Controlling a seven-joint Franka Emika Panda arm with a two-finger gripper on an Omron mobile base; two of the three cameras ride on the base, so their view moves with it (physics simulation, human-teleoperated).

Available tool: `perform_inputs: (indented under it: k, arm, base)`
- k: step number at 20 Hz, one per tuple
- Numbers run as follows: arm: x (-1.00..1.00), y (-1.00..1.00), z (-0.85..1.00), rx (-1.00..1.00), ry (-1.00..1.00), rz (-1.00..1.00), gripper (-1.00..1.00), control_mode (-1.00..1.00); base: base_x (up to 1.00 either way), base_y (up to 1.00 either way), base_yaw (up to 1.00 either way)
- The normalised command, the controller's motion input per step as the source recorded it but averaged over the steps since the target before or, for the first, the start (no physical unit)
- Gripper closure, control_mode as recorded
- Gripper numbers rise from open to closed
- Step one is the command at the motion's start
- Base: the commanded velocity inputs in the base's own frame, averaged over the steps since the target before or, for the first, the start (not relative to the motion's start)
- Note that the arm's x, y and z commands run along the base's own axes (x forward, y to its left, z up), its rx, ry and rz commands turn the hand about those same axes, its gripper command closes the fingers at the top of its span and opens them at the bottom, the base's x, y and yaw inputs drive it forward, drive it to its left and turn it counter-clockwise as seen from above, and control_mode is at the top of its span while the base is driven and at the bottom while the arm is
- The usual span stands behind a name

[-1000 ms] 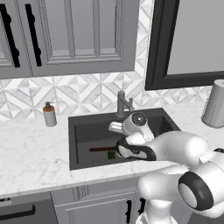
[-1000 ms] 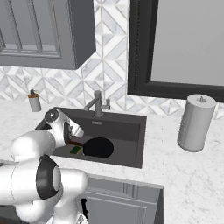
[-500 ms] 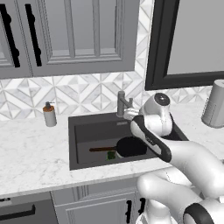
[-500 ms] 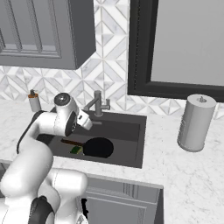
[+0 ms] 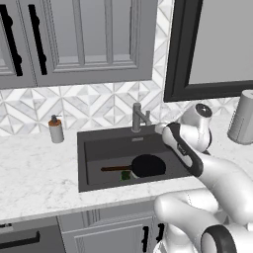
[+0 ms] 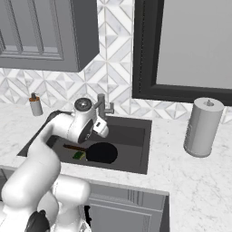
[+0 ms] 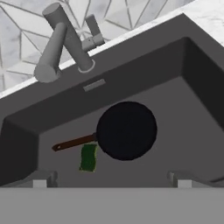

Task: Pick the pan and sponge and place them into the sink. Then turn on the water.

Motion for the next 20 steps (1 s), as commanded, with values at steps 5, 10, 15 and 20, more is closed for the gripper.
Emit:
perform_inputs:
  k: [5,10,15,20]
  arm:
    - [0.00,-0.65,0.00,0.13,0.01,0.00,-1.00,-1.00]
    - [0.07,-0.42,0.00,0.12,0.03,0.01,-1.00,-1.00]
    - [0.57,0.07,-0.05,0.04,0.04,0.04,-1.00,-1.00]
    - [0.75,0.08,0.00,0.06,0.05,0.00,-1.00,-1.00]
  base:
    - [0.00,0.00,0.00]
    - [0.00,0.00,0.00]
    - [0.00,0.00,0.00]
    - [0.00,0.00,0.00]
